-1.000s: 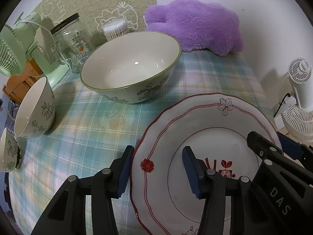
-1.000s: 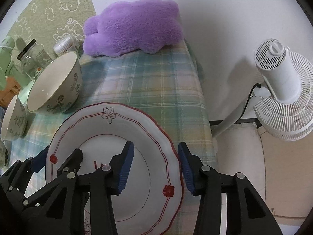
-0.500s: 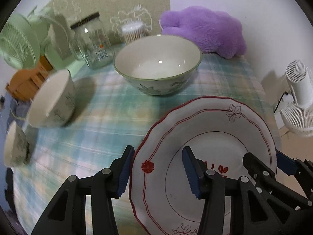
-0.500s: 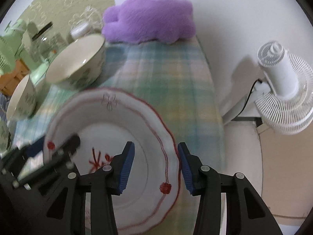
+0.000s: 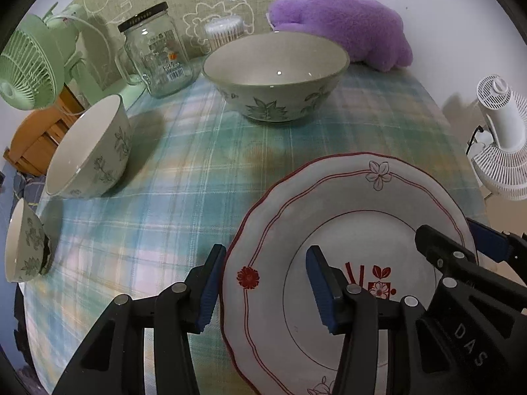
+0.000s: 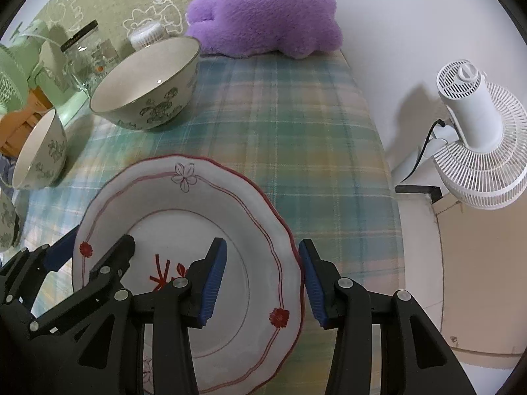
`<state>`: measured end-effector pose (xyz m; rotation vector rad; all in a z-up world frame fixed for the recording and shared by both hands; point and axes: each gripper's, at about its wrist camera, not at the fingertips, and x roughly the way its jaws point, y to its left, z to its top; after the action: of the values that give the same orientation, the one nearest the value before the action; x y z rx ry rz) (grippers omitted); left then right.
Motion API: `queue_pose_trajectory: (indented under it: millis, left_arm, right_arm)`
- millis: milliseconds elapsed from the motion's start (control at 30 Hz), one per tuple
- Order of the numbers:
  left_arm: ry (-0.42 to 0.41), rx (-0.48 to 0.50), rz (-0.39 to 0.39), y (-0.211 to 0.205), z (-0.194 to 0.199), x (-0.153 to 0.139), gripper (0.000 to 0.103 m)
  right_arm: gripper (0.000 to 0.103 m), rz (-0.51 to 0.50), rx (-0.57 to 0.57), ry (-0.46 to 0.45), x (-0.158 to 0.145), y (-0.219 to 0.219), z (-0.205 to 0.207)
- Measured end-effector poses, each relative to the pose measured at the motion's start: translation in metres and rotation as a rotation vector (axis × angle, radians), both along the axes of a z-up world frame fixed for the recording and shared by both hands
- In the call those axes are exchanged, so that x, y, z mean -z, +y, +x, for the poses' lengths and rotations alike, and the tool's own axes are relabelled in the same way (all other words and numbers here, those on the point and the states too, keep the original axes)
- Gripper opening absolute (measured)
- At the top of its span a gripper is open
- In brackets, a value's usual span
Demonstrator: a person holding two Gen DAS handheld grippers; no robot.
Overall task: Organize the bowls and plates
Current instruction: 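Lift the red-rimmed white plate with both grippers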
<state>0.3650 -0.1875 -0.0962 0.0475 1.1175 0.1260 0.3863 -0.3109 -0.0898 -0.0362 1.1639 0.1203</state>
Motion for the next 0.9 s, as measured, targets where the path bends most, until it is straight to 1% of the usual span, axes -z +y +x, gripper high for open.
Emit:
queue_pose_trajectory:
  millis: [67, 167, 200, 267, 300, 333, 367, 533, 633, 900]
  left_arm:
    - [-0.005, -0.007, 0.004, 0.000, 0.001, 0.000, 0.052]
    - [-0.019, -0.012, -0.014, 0.000, 0.001, 0.001, 0.062]
    - [-0.023, -0.009, -0.024, 0.000, 0.001, 0.001, 0.063]
    - [-0.025, -0.002, -0.023, -0.001, 0.001, 0.002, 0.062]
    - [-0.027, 0.007, -0.022, -0.003, 0.001, 0.001, 0.059]
    - [-0.024, 0.006, -0.020, -0.004, 0.002, 0.001, 0.059]
    - [-0.021, 0.004, -0.024, -0.003, 0.003, 0.001, 0.059]
    - [-0.012, 0.002, -0.046, -0.002, 0.002, -0.003, 0.058]
    - [-0.029, 0.006, -0.047, -0.004, -0.001, -0.013, 0.058]
    - [-0.081, 0.030, -0.050, -0.010, -0.018, -0.050, 0.057]
  right_arm:
    - [0.049, -0.009, -0.003, -0.002, 0.001, 0.001, 0.000]
    - [0.049, -0.007, 0.003, 0.027, 0.007, -0.003, -0.001]
    - [0.049, -0.012, 0.010, 0.041, 0.010, -0.005, -0.001]
    - [0.049, -0.003, 0.014, 0.031, 0.010, -0.007, -0.003]
    - [0.049, -0.008, 0.011, 0.026, 0.010, -0.006, -0.004]
    - [0.048, -0.012, 0.003, 0.020, 0.009, -0.004, -0.004]
    - [0.042, -0.012, -0.010, 0.019, 0.009, -0.002, -0.003]
    - [0.043, -0.037, -0.009, 0.015, 0.006, 0.002, -0.002]
    - [0.043, -0.043, -0.007, -0.002, -0.003, 0.002, -0.004]
    - [0.043, -0.039, 0.027, -0.058, -0.041, -0.003, -0.020]
